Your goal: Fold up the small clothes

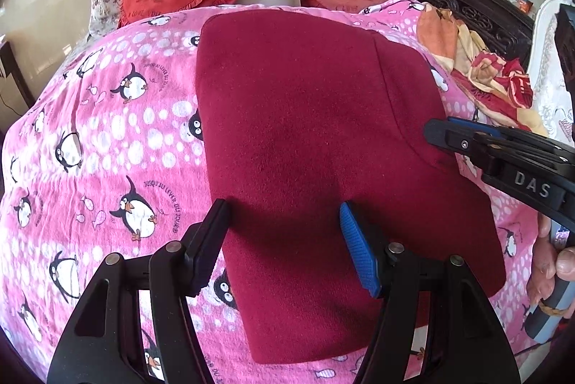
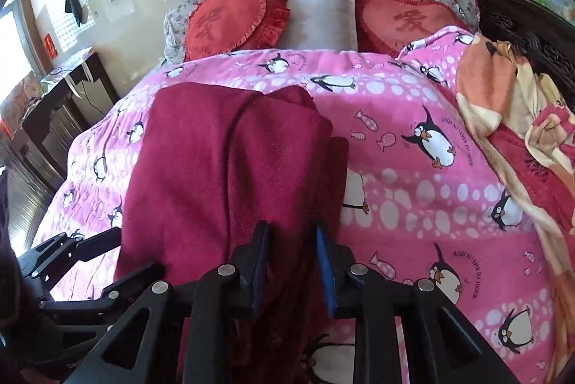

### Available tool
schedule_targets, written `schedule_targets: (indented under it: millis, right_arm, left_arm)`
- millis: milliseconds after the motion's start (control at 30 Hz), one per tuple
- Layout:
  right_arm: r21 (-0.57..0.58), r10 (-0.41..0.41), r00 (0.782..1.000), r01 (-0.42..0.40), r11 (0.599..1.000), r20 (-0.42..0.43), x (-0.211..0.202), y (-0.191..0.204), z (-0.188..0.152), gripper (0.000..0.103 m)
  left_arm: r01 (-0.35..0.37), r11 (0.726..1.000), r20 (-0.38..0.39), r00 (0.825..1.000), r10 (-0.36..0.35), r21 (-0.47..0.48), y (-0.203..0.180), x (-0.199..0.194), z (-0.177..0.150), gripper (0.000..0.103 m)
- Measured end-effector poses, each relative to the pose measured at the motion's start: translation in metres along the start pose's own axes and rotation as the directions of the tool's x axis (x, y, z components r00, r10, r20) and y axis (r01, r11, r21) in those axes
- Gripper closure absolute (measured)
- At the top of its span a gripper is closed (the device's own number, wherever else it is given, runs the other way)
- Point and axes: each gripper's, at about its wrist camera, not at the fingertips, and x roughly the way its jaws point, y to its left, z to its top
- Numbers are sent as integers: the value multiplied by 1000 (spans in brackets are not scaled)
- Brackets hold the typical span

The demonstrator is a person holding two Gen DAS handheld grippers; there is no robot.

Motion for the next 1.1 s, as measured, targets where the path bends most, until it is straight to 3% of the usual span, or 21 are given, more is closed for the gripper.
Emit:
schedule_targets:
  millis: [33, 100, 167, 267, 367, 500, 600, 667, 700, 767, 900, 1100]
  right_arm:
    - [10, 10, 1000, -10, 1000, 5, -4, 0, -1, 72]
    - [39, 46, 998, -47, 998, 36, -15, -4, -4, 47]
    - [63, 72, 996, -75, 995, 52, -19, -7, -6, 36]
    - [87, 98, 995, -99, 991, 25, -8, -14, -6, 33]
    - [135, 143, 989, -137, 981, -32, 14, -24, -8, 33]
    - [221, 256, 966, -243, 945, -32, 35, -35, -8, 33]
    - [249, 317, 947, -298, 922, -42, 47, -35, -8, 33]
    - [257, 323, 945, -302, 918, -46, 50, -32, -8, 33]
    - [257, 327, 944, -305, 917, -45, 50, -31, -9, 38]
    - [249, 322, 946, -302, 920, -43, 46, -28, -9, 47]
    - [229, 309, 951, -297, 927, -18, 24, -17, -7, 63]
    - [234, 401, 916, -387, 892, -11, -13, 11, -10, 66]
  left_arm:
    - [16, 1000, 0, 1000, -16, -11, 3, -3, 0, 40]
    - [76, 996, 17, 997, -76, -53, 12, -11, 0, 40]
    - [133, 985, 39, 991, -130, -107, 23, -16, -1, 35]
    - [159, 975, 35, 987, -156, -155, 38, -13, -1, 32]
    - [193, 957, 17, 981, -194, -218, 53, -2, -1, 32]
    - [264, 916, -23, 958, -284, -302, 66, 24, -3, 28]
    - [310, 890, -10, 943, -332, -333, 65, 36, -6, 25]
    - [327, 881, -8, 936, -351, -343, 63, 41, -6, 25]
    - [335, 878, -11, 933, -361, -342, 59, 43, -4, 25]
    - [330, 887, -23, 934, -355, -323, 55, 41, -2, 31]
    - [331, 905, -19, 937, -349, -268, 54, 17, 3, 59]
    - [313, 927, -34, 944, -327, -207, 72, -45, -6, 60]
